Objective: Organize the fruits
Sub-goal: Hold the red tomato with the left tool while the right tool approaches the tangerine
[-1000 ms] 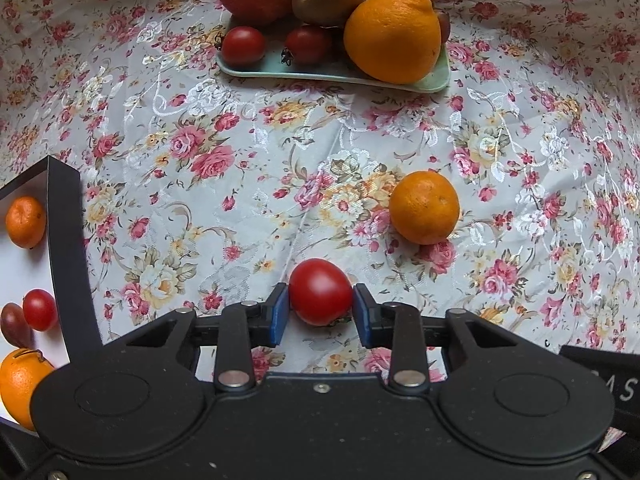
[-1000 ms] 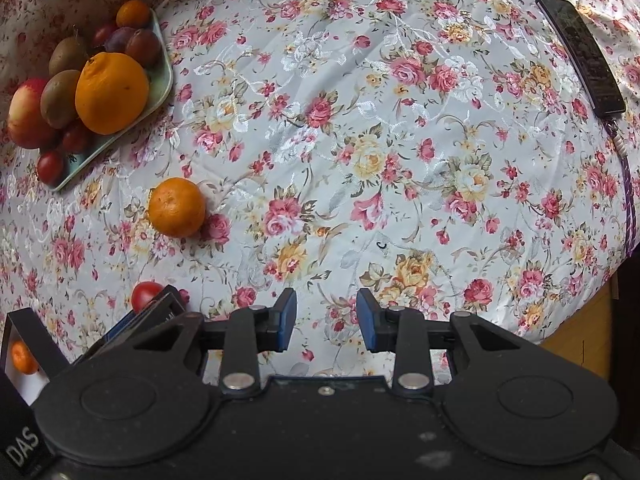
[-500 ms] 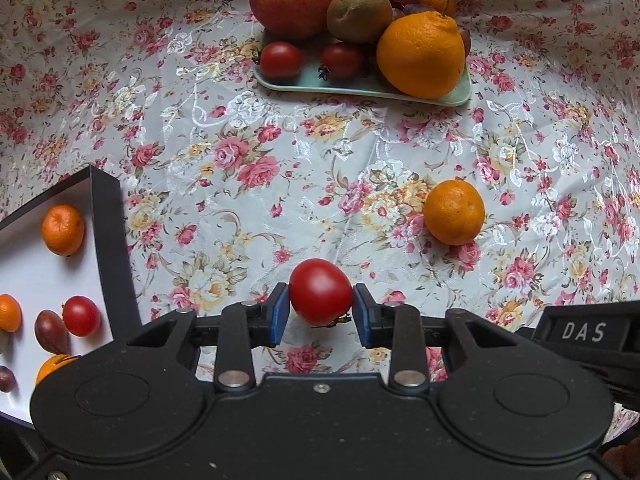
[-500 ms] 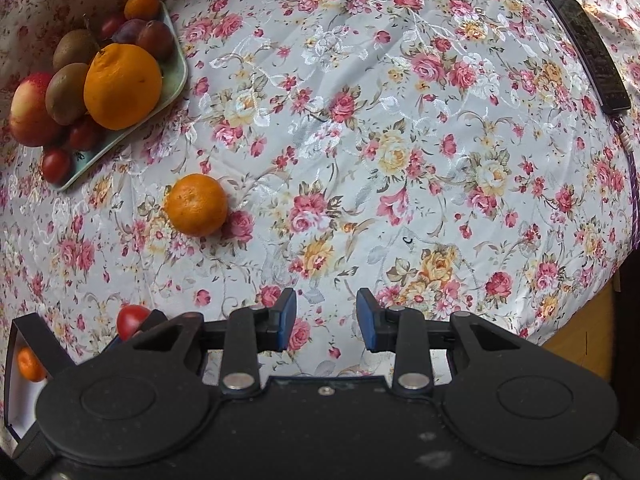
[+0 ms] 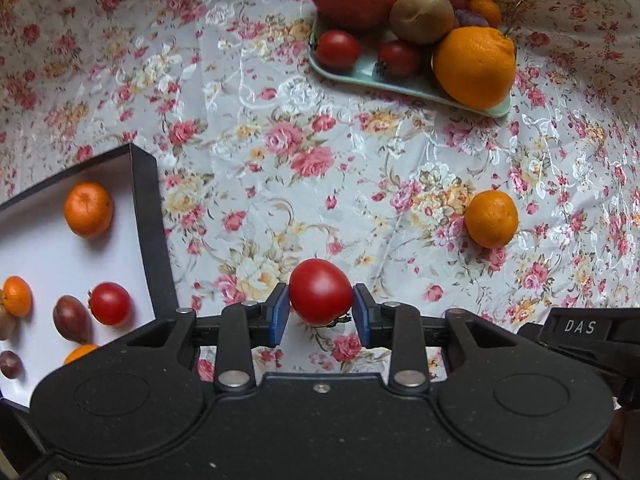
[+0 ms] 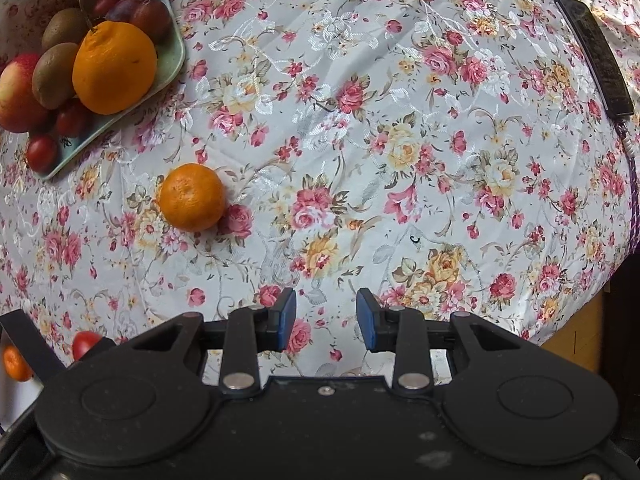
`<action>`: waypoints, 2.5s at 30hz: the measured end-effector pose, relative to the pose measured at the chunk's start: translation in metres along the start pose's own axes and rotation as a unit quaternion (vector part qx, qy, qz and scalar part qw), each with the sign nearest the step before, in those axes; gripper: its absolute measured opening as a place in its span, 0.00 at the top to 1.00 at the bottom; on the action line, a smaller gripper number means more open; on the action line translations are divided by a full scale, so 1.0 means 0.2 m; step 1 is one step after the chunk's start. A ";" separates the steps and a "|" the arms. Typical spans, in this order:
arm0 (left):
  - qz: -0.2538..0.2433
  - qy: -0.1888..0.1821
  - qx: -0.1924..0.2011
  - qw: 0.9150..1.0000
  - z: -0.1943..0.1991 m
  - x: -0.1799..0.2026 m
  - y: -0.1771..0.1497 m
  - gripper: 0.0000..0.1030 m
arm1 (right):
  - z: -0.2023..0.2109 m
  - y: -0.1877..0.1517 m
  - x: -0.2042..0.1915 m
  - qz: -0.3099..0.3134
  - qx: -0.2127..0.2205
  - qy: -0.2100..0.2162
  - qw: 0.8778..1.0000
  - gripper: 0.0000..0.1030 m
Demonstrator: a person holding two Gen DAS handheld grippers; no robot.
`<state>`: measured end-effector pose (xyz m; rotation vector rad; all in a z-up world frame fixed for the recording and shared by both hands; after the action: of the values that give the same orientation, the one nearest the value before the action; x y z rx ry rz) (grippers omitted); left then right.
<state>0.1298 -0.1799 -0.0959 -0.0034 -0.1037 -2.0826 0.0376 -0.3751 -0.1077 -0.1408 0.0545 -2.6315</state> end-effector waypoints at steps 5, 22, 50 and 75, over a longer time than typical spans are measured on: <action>-0.013 -0.009 0.013 1.000 0.05 0.03 0.01 0.59 | -0.02 -0.02 -0.02 0.017 -0.015 0.000 1.000 0.66; 0.003 -0.003 0.011 1.000 0.06 -0.13 -0.01 0.59 | 0.09 -0.02 -0.26 0.015 0.030 0.068 0.997 0.66; -0.001 -0.022 0.006 1.000 0.05 -0.12 -0.01 0.59 | -0.04 0.02 -0.31 -0.014 0.068 0.067 0.995 0.61; -0.026 -0.018 0.002 0.999 0.06 0.00 -0.03 0.59 | 0.05 -0.03 -0.16 -0.028 0.028 0.075 0.996 0.73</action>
<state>0.1245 -0.1757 -0.0846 -0.0366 -0.1309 -2.1347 0.0637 -0.3532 -0.1004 0.0765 0.0291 -2.6917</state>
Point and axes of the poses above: each gripper's, at about its wrist camera, not at the fingertips, and z roughly against the way its jaws point, x to its right, y to its top, the point moved 3 cm from there along -z, roughly the way its jaws point, and after that the axes turned 12 degrees about -z, right-handed, at the moved point
